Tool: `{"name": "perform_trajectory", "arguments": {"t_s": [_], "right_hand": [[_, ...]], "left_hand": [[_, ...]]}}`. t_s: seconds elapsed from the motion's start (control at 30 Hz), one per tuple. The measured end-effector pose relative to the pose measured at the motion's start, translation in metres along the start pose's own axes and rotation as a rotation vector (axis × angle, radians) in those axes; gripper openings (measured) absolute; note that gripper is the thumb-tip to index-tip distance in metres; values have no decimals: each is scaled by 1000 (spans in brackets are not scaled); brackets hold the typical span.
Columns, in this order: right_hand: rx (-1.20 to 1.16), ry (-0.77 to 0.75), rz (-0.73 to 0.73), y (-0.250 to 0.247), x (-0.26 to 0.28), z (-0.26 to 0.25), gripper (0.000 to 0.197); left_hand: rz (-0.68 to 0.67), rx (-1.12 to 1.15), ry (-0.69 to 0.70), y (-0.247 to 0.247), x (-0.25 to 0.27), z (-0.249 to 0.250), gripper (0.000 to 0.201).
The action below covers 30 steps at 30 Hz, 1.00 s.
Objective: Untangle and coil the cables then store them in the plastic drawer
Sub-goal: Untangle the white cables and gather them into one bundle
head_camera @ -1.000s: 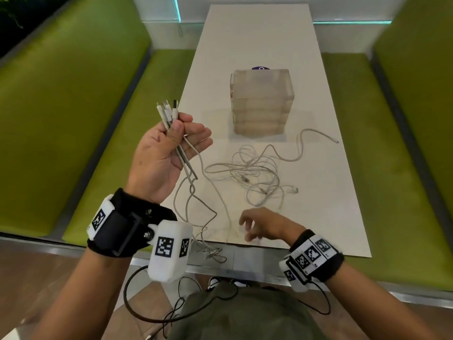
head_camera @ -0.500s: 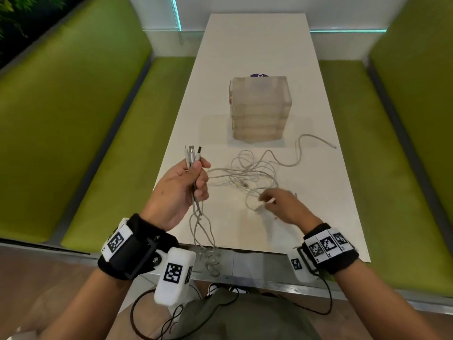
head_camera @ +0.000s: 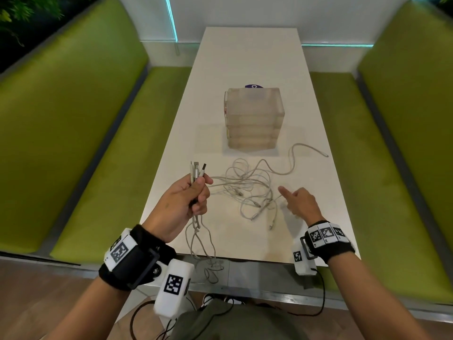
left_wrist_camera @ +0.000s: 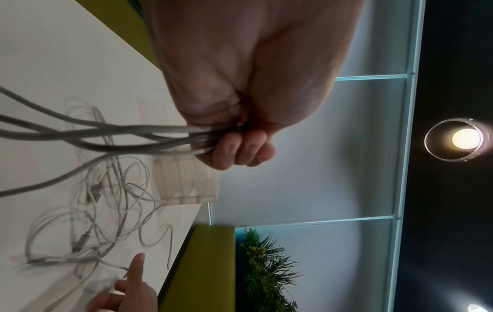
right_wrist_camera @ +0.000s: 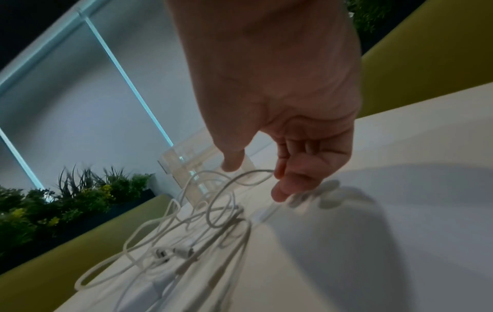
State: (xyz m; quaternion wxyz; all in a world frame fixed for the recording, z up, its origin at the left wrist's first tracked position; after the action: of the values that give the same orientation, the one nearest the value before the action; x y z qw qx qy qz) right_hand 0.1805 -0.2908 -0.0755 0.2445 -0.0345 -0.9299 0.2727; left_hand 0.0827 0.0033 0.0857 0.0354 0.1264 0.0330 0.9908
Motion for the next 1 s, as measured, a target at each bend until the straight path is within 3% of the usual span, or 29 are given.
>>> {"name": "perform_trajectory", "arguments": {"t_s": [0.1, 0.2, 0.37, 0.47, 0.53, 0.7, 1.0], "right_hand": [[-103, -26, -15, 9, -2, -4, 28], [-309, -192, -30, 8, 11, -31, 7], [-510, -516, -190, 11, 69, -106, 11], [-509, -636, -321, 30, 101, -139, 10], [-467, -694, -322, 41, 107, -147, 19], [-573, -654, -242, 45, 111, -147, 11], [-689, -603, -327, 55, 124, -157, 22]], "left_hand": [[-2, 3, -3, 2, -1, -2, 20], [16, 10, 4, -1, -4, -4, 21], [67, 58, 24, 3, -23, -9, 20], [73, 17, 30, 17, -38, -14, 15], [70, 14, 49, 24, -45, -16, 13], [118, 13, 52, 23, -50, -21, 27], [48, 16, 38, 24, -46, -24, 32]]}}
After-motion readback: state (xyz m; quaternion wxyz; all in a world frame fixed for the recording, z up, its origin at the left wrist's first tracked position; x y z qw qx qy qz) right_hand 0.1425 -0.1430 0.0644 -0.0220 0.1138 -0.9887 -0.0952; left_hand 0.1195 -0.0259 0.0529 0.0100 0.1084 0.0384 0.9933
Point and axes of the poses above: each hand's wrist, its own x-axis away from the middle knuckle, its own y-axis out of the palm, z = x × y, the point moved 7 cm from there along -x, towards the middle knuckle, and after that the axes turned 11 degrees about -x, right-handed, at the moved point
